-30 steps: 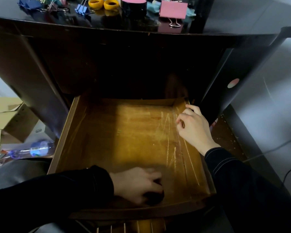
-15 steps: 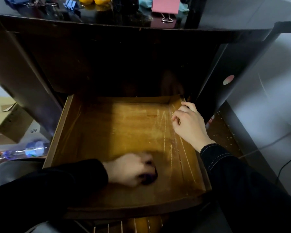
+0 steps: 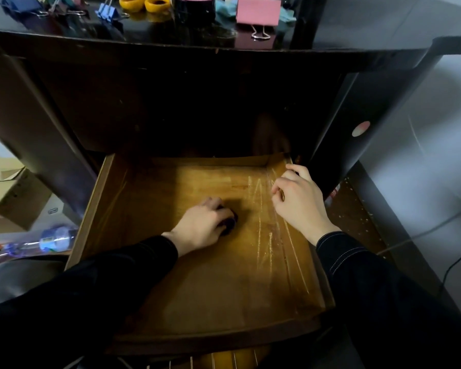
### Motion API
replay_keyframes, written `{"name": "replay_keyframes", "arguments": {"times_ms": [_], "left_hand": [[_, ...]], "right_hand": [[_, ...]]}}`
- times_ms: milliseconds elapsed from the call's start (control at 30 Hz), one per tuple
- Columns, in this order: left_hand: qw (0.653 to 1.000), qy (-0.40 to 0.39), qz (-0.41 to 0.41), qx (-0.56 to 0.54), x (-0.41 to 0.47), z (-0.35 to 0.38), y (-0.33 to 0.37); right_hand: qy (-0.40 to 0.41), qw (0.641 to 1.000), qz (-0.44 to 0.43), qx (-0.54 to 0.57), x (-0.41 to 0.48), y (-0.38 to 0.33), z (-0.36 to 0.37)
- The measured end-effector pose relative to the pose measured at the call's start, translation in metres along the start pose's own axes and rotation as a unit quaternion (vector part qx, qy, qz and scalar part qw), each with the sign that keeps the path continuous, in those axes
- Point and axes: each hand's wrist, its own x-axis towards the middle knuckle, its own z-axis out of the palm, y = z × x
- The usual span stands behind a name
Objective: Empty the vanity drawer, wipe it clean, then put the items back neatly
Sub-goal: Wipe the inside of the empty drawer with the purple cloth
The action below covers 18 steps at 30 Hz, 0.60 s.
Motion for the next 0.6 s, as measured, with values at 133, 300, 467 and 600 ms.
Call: {"name": "replay_keyframes", "arguments": {"times_ms": [133,300,467,600], "left_hand": [[0.962,-0.12,0.246,-0.001,-0.051,0.008,0.039],[0.953,-0.139,0.271,-0.007,-0.038,0.004,0.029],[1.0,-0.001,-0.007,-0.01,0.038,-0.005,-0.023],[0.998,0.028,-0.051,0.021,0.042,0.006,-0.009]], "right_hand": [[0.0,1.0,0.0,-0.001,-0.001,0.0,0.0],[0.001,1.0,0.001,0.004,0.0,0.001,0.002],[0.001,1.0,-0.001,-0.004,0.001,0.002,0.002],[-0.001,1.0,0.001,-0.001,0.001,0.001,0.0]]}}
